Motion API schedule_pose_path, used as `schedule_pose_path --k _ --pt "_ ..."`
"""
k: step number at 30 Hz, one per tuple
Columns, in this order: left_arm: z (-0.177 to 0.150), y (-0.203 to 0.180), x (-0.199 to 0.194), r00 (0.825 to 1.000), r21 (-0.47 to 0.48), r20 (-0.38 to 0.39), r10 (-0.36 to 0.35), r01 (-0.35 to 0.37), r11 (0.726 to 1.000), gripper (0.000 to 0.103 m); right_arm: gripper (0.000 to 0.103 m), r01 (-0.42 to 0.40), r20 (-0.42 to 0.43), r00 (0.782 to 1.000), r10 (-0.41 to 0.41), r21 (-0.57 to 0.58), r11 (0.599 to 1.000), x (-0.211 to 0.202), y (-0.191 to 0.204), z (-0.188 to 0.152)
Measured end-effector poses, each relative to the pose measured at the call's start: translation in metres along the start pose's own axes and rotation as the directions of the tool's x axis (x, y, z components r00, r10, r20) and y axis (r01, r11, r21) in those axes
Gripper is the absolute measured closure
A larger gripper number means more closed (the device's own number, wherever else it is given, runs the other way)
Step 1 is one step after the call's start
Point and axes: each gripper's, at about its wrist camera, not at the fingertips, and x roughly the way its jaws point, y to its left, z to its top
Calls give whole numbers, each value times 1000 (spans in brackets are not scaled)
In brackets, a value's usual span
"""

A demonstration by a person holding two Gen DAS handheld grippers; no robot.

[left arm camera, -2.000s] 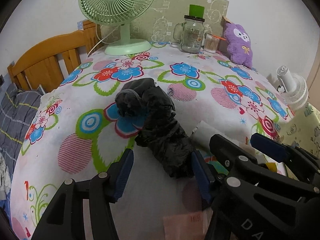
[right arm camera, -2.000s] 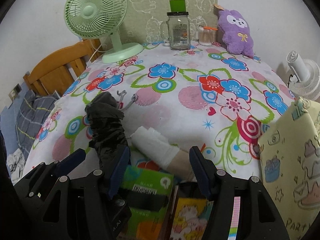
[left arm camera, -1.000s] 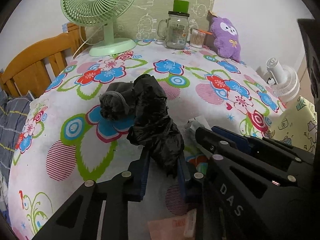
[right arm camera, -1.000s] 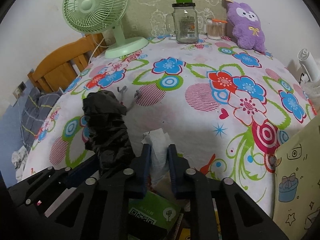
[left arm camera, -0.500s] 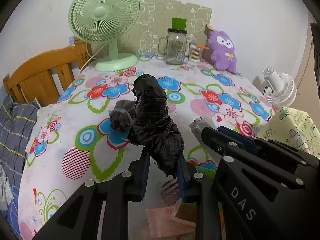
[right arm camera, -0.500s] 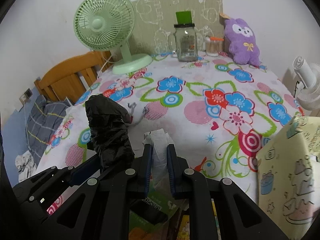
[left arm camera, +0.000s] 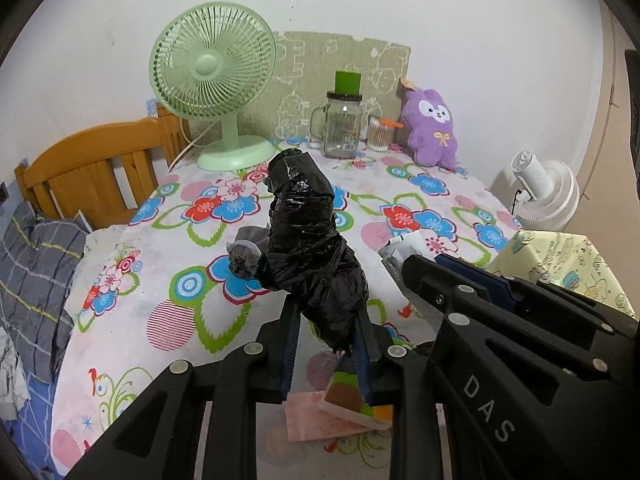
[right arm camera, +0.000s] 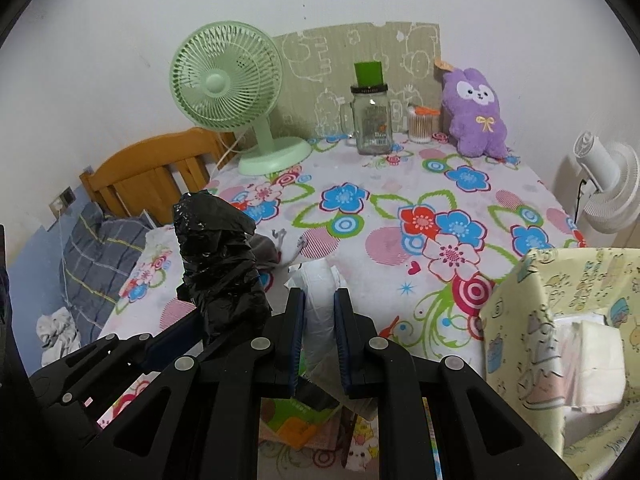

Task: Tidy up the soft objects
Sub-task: 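Grasp the black umbrella with the left tool while the right tool lifts the white roll, then carry the umbrella and white roll together toward the yellow-green fabric box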

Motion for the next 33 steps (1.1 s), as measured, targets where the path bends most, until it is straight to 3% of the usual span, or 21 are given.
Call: schedule_pose_path --k 33 --pt "-2 -51 -92 990 43 143 -12 6 999 79 85 -8 147 989 9 -4 1000 -117 -14 -8"
